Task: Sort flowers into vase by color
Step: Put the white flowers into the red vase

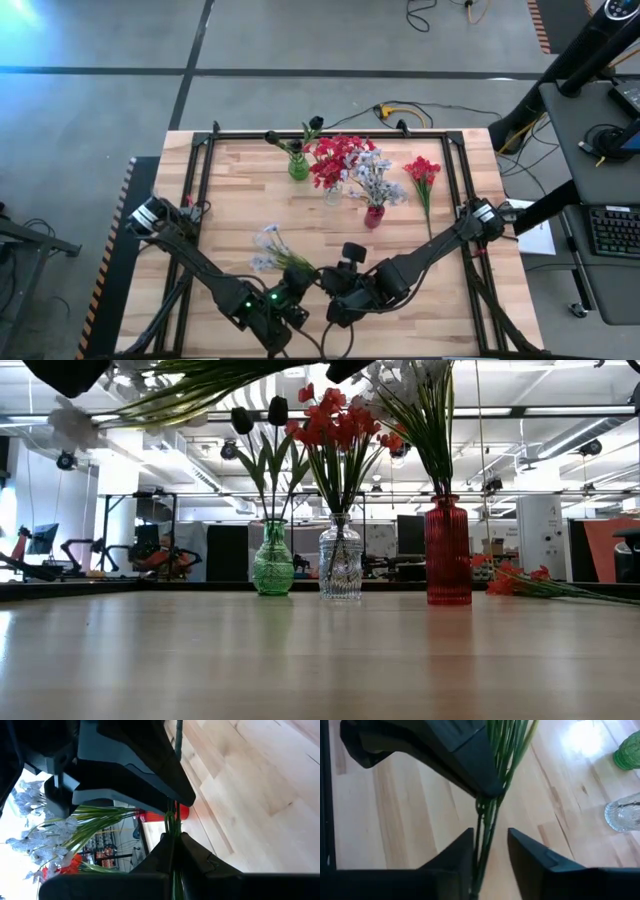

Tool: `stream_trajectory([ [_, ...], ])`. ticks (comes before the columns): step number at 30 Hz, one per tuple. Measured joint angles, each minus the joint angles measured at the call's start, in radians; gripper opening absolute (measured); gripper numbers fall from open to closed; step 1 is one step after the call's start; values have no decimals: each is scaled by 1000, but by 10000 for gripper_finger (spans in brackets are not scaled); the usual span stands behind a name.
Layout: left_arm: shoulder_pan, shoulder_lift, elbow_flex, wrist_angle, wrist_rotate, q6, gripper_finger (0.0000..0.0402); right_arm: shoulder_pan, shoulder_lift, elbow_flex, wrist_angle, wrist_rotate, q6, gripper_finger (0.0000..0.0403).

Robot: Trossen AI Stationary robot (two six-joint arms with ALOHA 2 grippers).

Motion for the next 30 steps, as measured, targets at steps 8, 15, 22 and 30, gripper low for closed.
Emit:
stream_trajectory([
  [8,0,0,-1,15,1,-17,19,-2,0,0,3,-37,-9,20],
  [15,-6,-9,14,12,1,-95,76,-2,0,0,-16,-38,20,20],
  [22,-34,-90,-12,-19,2,-163,146,-2,0,0,-115,15,83,19],
  [30,-94,-266,-110,-19,2,-284,173,0,-6,0,-174,104,113,18],
])
